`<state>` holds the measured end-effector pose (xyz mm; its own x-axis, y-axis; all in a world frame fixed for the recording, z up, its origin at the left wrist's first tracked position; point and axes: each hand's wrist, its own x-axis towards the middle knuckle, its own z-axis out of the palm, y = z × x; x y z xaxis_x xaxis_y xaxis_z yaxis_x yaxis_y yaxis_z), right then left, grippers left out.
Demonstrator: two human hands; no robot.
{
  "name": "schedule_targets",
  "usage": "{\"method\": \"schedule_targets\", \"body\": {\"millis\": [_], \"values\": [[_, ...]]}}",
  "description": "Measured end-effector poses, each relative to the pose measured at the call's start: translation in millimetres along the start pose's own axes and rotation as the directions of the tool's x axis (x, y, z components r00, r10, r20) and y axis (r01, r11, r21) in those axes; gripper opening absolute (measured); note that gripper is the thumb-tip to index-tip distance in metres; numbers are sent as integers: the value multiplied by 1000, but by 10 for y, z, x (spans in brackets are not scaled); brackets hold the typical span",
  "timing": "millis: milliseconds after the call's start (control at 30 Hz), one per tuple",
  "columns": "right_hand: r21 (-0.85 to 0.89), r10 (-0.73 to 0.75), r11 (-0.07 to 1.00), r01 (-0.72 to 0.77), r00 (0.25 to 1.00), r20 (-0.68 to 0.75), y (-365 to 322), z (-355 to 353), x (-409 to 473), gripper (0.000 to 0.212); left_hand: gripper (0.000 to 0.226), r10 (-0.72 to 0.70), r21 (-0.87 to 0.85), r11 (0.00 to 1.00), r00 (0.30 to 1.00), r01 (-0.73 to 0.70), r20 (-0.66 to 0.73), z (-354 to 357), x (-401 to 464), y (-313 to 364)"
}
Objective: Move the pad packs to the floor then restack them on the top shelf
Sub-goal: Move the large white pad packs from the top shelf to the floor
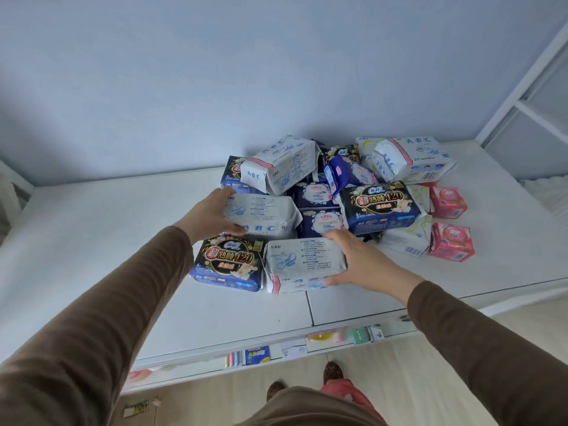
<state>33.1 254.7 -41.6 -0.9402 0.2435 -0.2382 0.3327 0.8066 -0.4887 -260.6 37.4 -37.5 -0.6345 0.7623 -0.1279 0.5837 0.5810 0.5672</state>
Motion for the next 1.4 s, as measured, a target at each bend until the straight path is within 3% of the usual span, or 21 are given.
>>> {"method": "schedule_targets", "body": {"millis": [200,400,567,700,833,1033,1200,1400], "values": [[111,12,994,6,986,-168,-19,-21,-234,87,85,99,116,991,962,-71,-256,-171,-447,45],[120,-73,988,98,977,-199,-199,49,-596,85,82,85,73,996,888,-58,-453,-272,-1193,95],[198,-101,970,142,973,-206,-407,233,-1091,78,86,-11,-26,1000,825,-5,-566,-189,-2052,74],[218,-118,965,147,983,-141,-502,565,-1568,77,85,-86,-29,996,822,85,-563,52,-2953,-68],[250,-85,963,99,994,-67,-573,993,-1974,80,89,-171,-34,984,862,177,-477,286,-3735,-236],[161,-73,985,65,996,41,-797,1654,-2308,89,87,-200,11,974,887,225,-415,611,-4492,-611],[114,-5,993,-7,994,105,-1065,2292,-2432,98,94,-268,-36,961,901,273,-340,807,-4936,-1210],[125,116,983,-136,981,158,-1497,3327,-2398,92,92,-307,0,948,913,319,-268,1196,-5195,-2207]]}}
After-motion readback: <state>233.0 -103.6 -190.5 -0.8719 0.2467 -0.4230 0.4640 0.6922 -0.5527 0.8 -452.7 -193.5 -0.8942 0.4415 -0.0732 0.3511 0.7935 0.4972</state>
